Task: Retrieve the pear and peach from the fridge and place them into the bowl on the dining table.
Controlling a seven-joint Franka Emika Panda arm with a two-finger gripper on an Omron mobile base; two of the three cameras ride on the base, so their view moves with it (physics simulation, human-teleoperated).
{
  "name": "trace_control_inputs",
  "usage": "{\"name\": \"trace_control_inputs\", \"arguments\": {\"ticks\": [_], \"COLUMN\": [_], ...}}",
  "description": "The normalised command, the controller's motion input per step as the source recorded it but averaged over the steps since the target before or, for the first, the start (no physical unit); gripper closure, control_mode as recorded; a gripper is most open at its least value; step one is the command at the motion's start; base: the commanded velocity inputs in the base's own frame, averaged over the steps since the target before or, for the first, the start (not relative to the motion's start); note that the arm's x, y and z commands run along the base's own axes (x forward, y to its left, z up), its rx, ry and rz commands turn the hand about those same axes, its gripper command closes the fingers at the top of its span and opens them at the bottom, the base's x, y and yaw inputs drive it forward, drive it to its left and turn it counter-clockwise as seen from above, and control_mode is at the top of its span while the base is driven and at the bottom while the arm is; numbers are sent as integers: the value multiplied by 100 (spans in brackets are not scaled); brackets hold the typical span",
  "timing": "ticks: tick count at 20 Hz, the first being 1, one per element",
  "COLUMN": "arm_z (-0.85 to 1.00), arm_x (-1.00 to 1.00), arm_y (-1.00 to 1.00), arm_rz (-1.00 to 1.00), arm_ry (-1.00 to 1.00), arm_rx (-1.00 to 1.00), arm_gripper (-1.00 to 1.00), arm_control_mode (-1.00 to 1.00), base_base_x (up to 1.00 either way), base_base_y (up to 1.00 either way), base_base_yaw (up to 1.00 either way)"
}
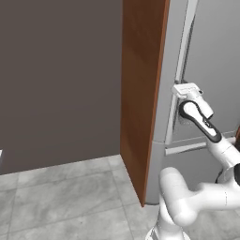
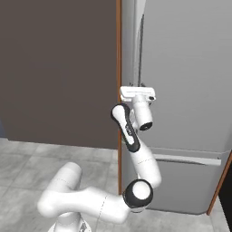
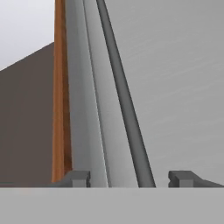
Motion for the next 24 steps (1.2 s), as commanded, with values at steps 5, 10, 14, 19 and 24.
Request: {"name": "trace_control_inputs", "arguments": {"ticks": [5,10,14,19,24], "arm_z": [37,29,22,2,0], "arm_x": [-37,-61,-99,-100,-100], "arm_y": [0,10,4,-25,-89], "arm_rz": [13,17,20,17,13], "arm_ry": [-16,-20,-23,-20,-16], "arm_rx": [0,-7,-16,-23,-23], "arm_gripper": [100,100,100,100,100], "arm_control_mode": [-100,-100,-100,-100,-100], "base_base_x": [0,0,0,0,0], "base_base_y": [0,0,0,0,0], "base_base_yaw": [0,0,0,0,0]}}
